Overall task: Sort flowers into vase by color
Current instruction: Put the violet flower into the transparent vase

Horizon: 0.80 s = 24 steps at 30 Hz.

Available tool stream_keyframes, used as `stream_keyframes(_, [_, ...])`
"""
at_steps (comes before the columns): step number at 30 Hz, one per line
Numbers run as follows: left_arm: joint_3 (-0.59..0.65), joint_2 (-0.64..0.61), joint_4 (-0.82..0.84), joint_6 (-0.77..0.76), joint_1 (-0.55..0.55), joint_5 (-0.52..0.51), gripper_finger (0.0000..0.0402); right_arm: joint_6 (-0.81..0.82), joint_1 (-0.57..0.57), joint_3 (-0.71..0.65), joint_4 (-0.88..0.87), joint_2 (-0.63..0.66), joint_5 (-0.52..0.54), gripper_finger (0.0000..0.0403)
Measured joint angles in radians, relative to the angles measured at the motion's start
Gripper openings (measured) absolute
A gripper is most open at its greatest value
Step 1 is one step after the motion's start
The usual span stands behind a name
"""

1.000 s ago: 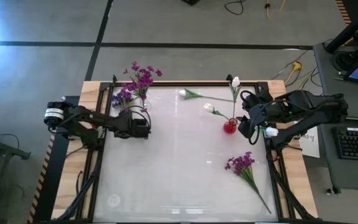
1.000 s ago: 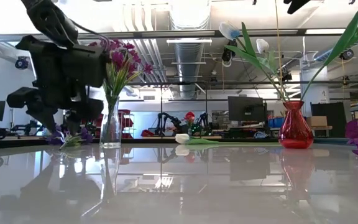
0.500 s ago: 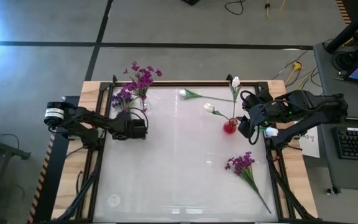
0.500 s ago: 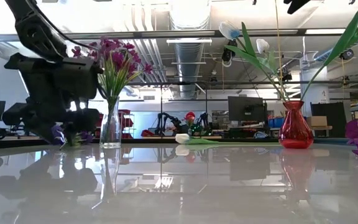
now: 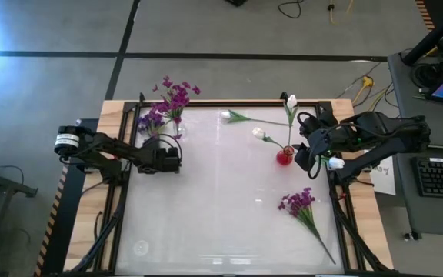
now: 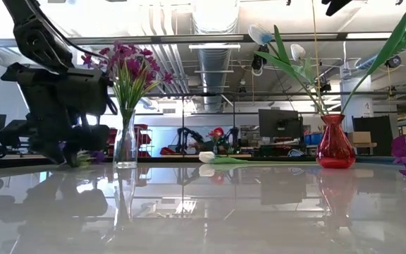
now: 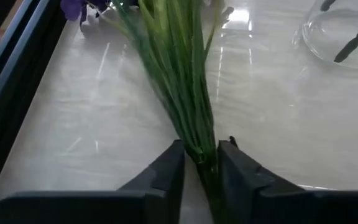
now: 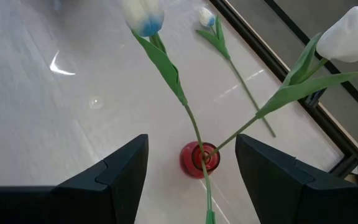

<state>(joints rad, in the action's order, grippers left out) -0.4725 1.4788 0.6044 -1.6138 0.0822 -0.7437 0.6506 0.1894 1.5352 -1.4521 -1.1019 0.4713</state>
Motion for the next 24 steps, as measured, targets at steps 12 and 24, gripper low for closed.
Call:
stream_keyframes(12, [0.003,-0.004,0.040,-0.049,0.000,0.010,0.0001,-0.008,0.000,0.000,0.000,0.000,0.000,0.0233])
stream_keyframes(24, [-0.174,-0.030,0.410,-0.010,-0.132,0.299,0.0000,-0.015,0.000,0.000,0.000,0.000,0.000,0.0233])
